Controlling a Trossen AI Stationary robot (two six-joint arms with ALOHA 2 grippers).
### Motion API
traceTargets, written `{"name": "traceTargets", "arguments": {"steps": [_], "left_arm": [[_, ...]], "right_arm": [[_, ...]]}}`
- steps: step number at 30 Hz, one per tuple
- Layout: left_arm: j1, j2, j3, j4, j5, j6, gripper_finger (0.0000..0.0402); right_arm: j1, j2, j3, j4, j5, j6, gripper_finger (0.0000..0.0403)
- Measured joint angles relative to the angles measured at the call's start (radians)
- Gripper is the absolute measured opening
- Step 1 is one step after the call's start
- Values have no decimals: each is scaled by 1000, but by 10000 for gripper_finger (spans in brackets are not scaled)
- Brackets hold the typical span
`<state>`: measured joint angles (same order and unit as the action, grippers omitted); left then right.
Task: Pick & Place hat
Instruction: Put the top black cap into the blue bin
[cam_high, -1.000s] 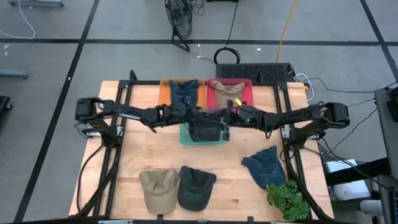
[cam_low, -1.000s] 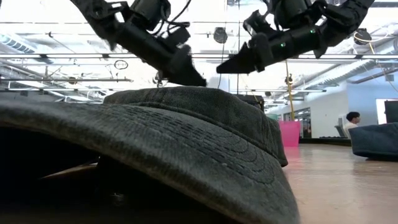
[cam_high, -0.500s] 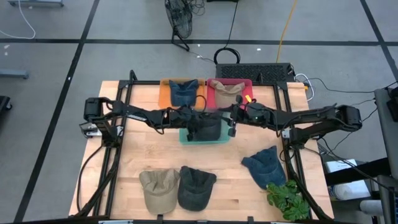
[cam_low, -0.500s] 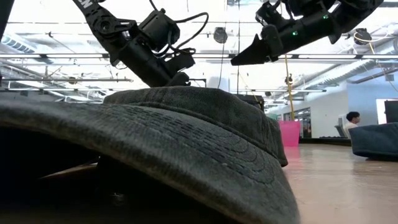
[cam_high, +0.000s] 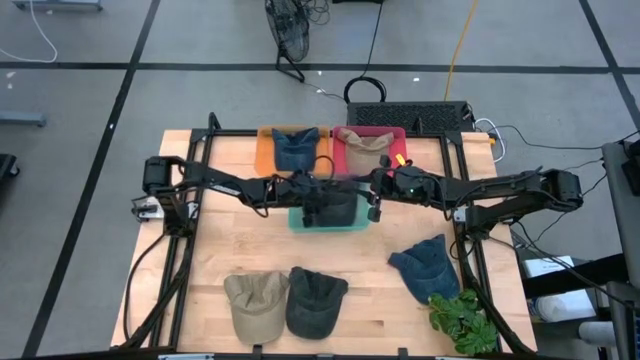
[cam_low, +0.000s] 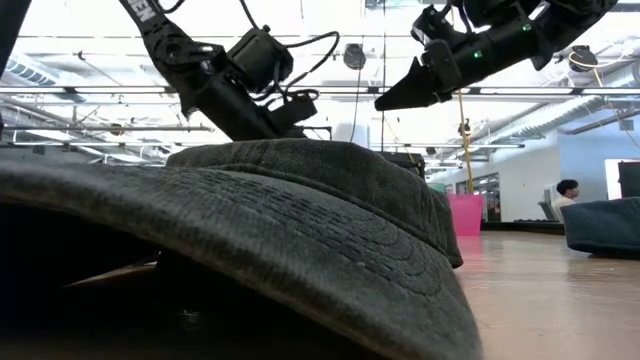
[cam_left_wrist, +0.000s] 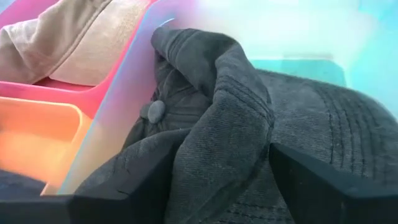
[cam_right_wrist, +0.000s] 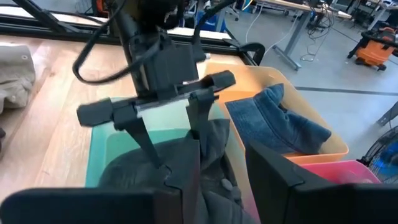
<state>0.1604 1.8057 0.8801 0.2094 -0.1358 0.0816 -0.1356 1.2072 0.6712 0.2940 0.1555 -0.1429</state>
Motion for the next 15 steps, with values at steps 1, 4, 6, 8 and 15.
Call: {"name": "traceTargets", "arguments": {"steps": [1, 4, 6, 8, 15], "left_arm": [[4, 10, 1, 11, -12, 11, 271], [12, 29, 2, 22, -63, 49, 271], [15, 29, 1, 24, -79, 56, 271], [17, 18, 0, 25, -84, 63, 271], [2, -64, -6, -4, -67, 75, 271]], "right_arm": [[0, 0, 0, -1, 0, 0, 107], [0, 0, 0, -2, 0, 0, 105], [0, 0, 0, -8, 0, 0, 105], [0, 0, 0, -16, 0, 0, 105], [0, 0, 0, -42, 0, 0, 105]]}}
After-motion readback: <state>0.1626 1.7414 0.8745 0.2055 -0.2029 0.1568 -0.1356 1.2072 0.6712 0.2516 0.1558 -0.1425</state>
